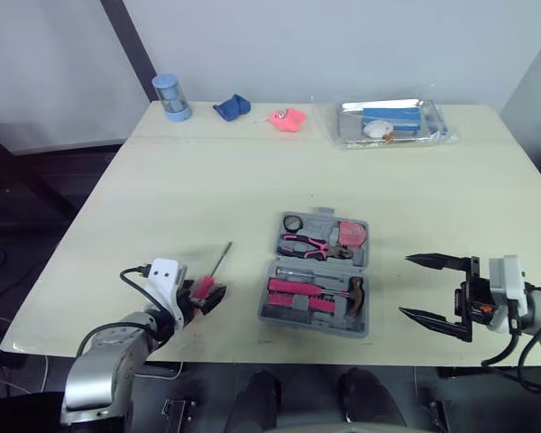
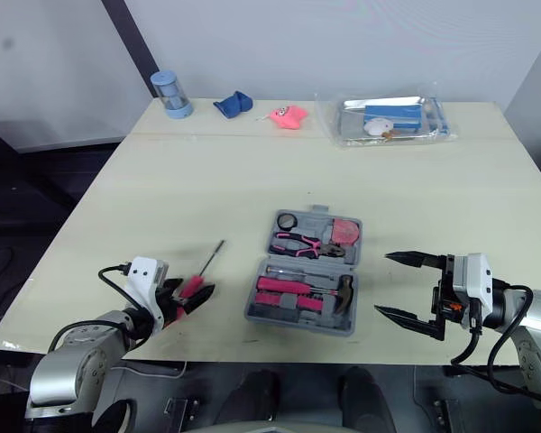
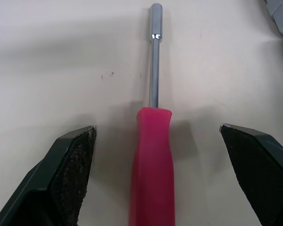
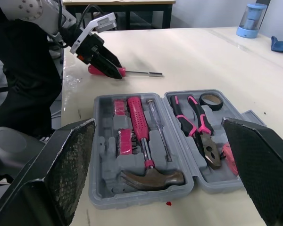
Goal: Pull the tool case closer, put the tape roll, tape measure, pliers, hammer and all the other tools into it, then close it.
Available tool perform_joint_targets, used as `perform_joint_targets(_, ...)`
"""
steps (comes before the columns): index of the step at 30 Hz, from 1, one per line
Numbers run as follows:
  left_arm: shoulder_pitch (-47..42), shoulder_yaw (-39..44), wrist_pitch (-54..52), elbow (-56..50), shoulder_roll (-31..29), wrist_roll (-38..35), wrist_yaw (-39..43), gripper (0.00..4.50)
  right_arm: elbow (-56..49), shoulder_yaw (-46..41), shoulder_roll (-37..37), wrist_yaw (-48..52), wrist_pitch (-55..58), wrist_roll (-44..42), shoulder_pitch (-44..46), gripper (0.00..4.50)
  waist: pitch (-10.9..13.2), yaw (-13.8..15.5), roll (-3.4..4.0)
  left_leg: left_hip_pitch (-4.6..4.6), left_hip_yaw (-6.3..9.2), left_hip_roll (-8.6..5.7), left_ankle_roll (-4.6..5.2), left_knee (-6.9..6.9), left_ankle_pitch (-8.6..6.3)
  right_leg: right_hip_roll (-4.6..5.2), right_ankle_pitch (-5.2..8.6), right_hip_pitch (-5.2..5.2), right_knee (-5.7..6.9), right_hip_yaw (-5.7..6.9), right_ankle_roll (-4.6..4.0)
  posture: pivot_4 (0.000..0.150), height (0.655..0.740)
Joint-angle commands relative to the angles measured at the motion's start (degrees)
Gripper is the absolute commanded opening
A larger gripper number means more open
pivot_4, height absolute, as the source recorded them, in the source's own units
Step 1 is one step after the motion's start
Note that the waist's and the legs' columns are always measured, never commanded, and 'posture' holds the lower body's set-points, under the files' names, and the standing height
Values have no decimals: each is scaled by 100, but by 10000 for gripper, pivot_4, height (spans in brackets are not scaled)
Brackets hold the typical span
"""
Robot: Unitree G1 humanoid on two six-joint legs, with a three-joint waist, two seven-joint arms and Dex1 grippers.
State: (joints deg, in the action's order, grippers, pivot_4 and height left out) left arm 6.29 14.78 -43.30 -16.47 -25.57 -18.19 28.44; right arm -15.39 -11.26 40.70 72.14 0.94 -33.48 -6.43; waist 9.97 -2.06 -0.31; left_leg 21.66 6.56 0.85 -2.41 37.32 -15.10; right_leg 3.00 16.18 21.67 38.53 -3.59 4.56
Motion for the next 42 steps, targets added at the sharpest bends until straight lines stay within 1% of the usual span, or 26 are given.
perform_joint_targets(1, 15, -56, 62, 199, 51, -10, -73, 36522, -126, -152, 31, 6, -93, -74, -19, 45000, 0, 1, 0, 0, 0, 0, 0, 0, 0, 0, 0, 0, 0, 0, 0, 1500, 7400)
perform_joint_targets(2, 2, -65, 90, 219, 50, -10, -80, 32015, -129, -153, 29, 1, -93, -73, -23, 45000, 0, 1, 0, 0, 0, 0, 0, 0, 0, 0, 0, 0, 0, 0, 0, 1500, 7400)
perform_joint_targets(3, -21, -77, 110, 243, 50, -13, -91, 28501, -136, -150, 25, -6, -95, -69, -29, 45000, 0, 4, 0, 0, 0, 0, 0, 0, 0, 0, 0, 0, 0, 0, 0, 1500, 7400)
perform_joint_targets(4, -46, -98, 126, 266, 48, -13, -101, 22508, -143, -145, 18, -16, -97, -65, -33, 45000, 0, 7, 0, 1, 0, 0, 0, 0, 0, 0, 0, 0, 0, 0, 0, 1500, 7400)
perform_joint_targets(6, -95, -148, 157, 285, 49, -7, -119, 14264, -151, -135, 9, -29, -101, -58, -37, 45000, 0, 13, 0, 2, 0, -2, 0, 0, 0, 1, 0, 0, -2, 0, 1, 1500, 7400)
perform_joint_targets(7, -126, -164, 155, 279, 55, -10, -133, 9133, -152, -134, 6, -34, -104, -57, -36, 45000, 0, 16, 0, 2, 0, -2, 0, 0, 0, 1, 0, 0, -2, 1, 0, 1500, 7400)
perform_joint_targets(8, -161, -179, 153, 285, 64, -11, -150, 5935, -139, -131, 4, -33, -109, -54, -30, 45000, 0, 18, 0, 2, 1, -2, 0, 0, 0, 1, 0, 0, -2, 1, 1, 1500, 7400)
perform_joint_targets(16, -340, -221, 106, 237, -70, -45, -146, 6142, -90, -103, -17, -41, -146, -25, 19, 45000, 1, 9, -1, 3, 2, -2, 0, 0, 0, 1, 0, 0, -2, 1, 1, 1500, 7400)
perform_joint_targets(20, -327, -179, 158, 138, -421, -85, 159, 6142, -85, -90, -23, -31, -148, -26, 30, 45000, 4, -6, -6, 2, 4, -1, 0, -1, 0, 0, 0, 1, -1, 3, 0, 1500, 7400)
perform_joint_targets(24, -338, -166, 550, 184, -1109, -160, 989, 6142, -69, -70, -28, -13, -142, -18, 44, 45000, 7, -8, -10, 4, 4, 0, 0, -2, 0, -1, 0, 2, -2, 5, 0, 1500, 7400)
perform_joint_targets(28, -491, -416, 1104, 352, -1756, -157, 1909, 6142, -38, -60, -17, 15, -131, -26, 79, 45000, 8, -7, -10, 5, 3, 0, 0, -4, 0, 0, 0, 2, -7, 4, 0, 1500, 7400)
perform_joint_targets(30, -669, -617, 1358, 405, -2051, -114, 2341, 6142, -12, -77, -5, 37, -133, -34, 85, 45000, 10, 2, -12, 6, 4, 0, 0, -6, 0, -1, 0, 2, -9, 6, 0, 1500, 7400)
perform_joint_targets(33, -1239, -1140, 1685, 334, -2585, -86, 3251, 6142, 11, -147, 29, 92, -155, -51, 15, 45000, 13, 22, -15, 8, 5, -1, 0, -6, 0, -1, 0, 2, -11, 10, 0, 1500, 7400)
perform_joint_targets(37, -1917, -1698, 1952, 454, -2890, -16, 4003, 6142, 20, -205, 55, 111, -166, -34, -45, 45000, 15, -5, -14, 10, 3, 0, 0, -10, 0, 0, 0, 2, -19, 9, 1, 1500, 7400)
perform_joint_targets(38, -2055, -1804, 1995, 487, -2915, 2, 4132, 6142, 21, -216, 56, 109, -170, -28, -55, 45000, 15, -13, -14, 10, 4, 0, 0, -12, 0, -1, 0, 2, -20, 9, 0, 1500, 7400)
perform_joint_targets(42, -2929, -2643, 2084, 338, -2950, 288, 4863, 6142, -40, -259, 32, 32, -194, -6, -130, 45000, 20, -23, -18, 10, 5, 1, 1, -13, 0, -4, 0, 2, -20, 11, 0, 1500, 7400)
